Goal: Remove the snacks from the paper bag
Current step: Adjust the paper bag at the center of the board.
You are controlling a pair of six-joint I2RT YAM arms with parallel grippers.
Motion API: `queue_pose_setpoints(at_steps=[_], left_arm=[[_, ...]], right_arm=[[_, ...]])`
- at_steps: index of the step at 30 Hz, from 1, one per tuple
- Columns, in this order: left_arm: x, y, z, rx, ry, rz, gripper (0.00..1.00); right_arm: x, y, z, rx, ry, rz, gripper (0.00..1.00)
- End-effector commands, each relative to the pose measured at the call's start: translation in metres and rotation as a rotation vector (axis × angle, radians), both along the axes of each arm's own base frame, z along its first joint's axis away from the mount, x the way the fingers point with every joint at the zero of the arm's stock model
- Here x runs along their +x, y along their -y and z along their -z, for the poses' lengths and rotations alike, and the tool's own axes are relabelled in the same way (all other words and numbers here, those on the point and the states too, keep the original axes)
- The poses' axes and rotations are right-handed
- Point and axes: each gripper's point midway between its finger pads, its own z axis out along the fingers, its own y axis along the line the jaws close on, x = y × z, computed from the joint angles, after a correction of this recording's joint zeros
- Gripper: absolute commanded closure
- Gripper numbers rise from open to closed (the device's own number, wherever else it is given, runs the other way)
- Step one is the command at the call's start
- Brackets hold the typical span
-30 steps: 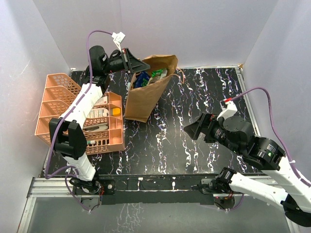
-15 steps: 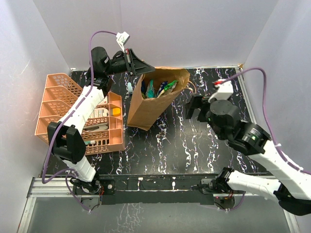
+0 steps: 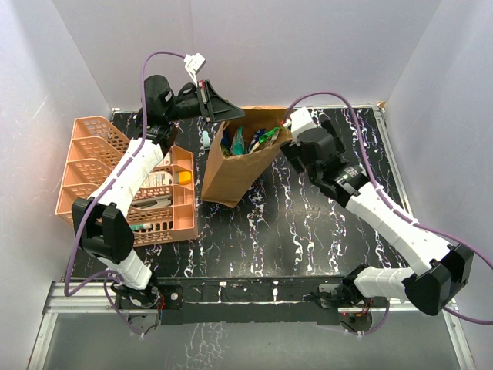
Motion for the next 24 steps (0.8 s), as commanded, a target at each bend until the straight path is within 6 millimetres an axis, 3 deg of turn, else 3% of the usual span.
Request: queue_pose_setpoints(at_steps=[1,4,9,11,13,14,19,24], left_arm=[[-0.028,-0.006,-0.039,-0.010,0.134,0.017,1.00],[-0.020,-0.005,-0.037,0.012,0.132,-0.014,1.00],[-0.009,-0.003,-0.036,0.023,0.107,-0.028,1.00],[-0.004,-0.002,-0.036,0.024,0.105,-0.039,1.00],[0.003,-0.001,-0.039,0.023,0.120,-0.054,1.00],[0.009,-0.001,-0.039,0.030,0.129,-0.070,1.00],[0.052,0.009,-0.038,0.038,0.165,-0.113,1.00],[0.081,0.021,-0.071,-0.009,0.285,-0.093,1.00]], right_arm=[[0.025,-0.032,-0.036,0.039,0.122,-0.198,0.33],[0.032,-0.042,-0.027,0.046,0.100,-0.238,0.43],[0.038,-0.046,-0.013,0.045,0.077,-0.242,0.43],[0.040,-0.045,-0.010,0.044,0.081,-0.230,0.58],[0.040,-0.043,-0.007,0.044,0.056,-0.216,0.87],[0.037,-0.042,-0.005,0.059,0.036,-0.204,0.92],[-0.002,-0.070,0.004,0.262,-0.120,-0.333,0.93],[-0.053,-0.108,0.024,0.480,-0.325,-0.485,0.93]])
